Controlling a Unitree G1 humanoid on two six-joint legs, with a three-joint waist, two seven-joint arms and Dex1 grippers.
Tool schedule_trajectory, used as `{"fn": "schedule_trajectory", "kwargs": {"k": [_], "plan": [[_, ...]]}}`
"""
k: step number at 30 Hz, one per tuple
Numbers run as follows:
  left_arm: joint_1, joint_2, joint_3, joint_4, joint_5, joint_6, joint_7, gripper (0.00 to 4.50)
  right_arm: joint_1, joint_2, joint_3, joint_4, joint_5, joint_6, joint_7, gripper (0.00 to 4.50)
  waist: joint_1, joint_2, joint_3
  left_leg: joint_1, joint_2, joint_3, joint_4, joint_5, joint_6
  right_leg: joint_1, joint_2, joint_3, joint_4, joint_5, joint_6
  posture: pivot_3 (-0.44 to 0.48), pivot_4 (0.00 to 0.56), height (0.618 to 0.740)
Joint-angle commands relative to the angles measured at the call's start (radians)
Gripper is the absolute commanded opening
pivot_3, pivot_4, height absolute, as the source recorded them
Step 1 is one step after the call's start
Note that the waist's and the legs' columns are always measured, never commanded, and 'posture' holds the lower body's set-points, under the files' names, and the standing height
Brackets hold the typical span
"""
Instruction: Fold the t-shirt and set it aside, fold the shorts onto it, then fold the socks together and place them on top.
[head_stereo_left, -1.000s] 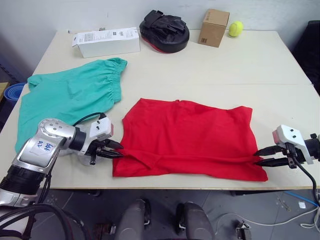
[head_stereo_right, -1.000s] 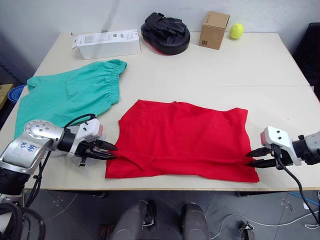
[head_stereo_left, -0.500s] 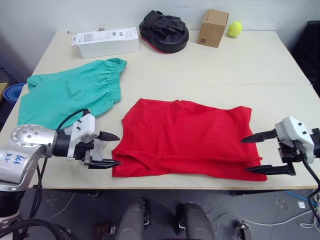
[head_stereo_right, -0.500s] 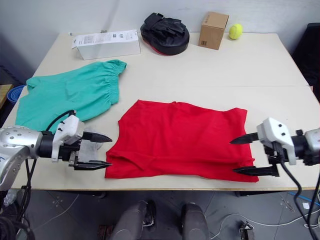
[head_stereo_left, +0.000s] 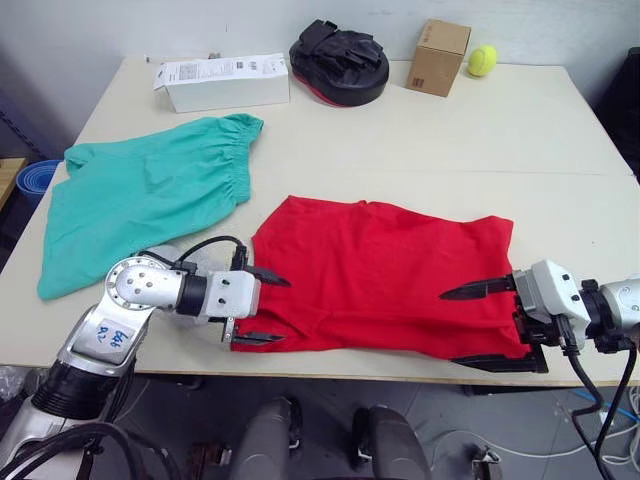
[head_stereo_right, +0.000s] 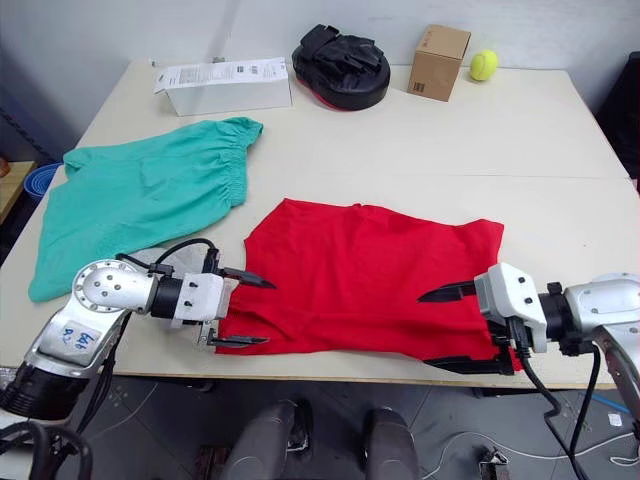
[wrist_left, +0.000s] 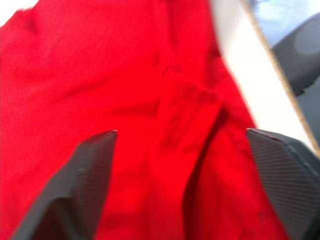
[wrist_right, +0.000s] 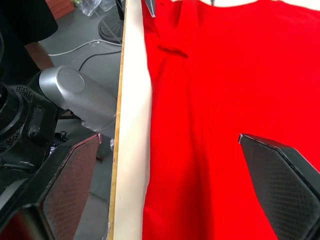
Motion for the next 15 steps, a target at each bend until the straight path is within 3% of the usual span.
{"fn": "schedule_trajectory", "kwargs": {"k": [1, 15], "plan": [[-0.052, -0.03, -0.044, 0.036, 0.04, -0.057, -0.01, 2.97, 0.047, 0.007, -0.071, -0.062, 0.012, -0.006, -0.025, 4.5, 0.003, 0.0, 0.0, 0.0, 0.0, 0.0, 0.0, 0.0, 0.0, 0.0, 0.0, 0.0, 0.0, 0.0, 0.0, 0.0, 0.15, 0.74], [-0.096, -0.09, -0.105, 0.12, 0.088, -0.197, -0.051, 2.97, 0.16, 0.01, -0.159, -0.131, 0.031, 0.033, -0.08, 4.5, 0.001, -0.001, -0.001, 0.0, 0.0, -0.001, 0.001, 0.0, 0.001, 0.001, 0.0, -0.001, 0.0, 0.0, 0.0, 0.0, 0.15, 0.74]]}}
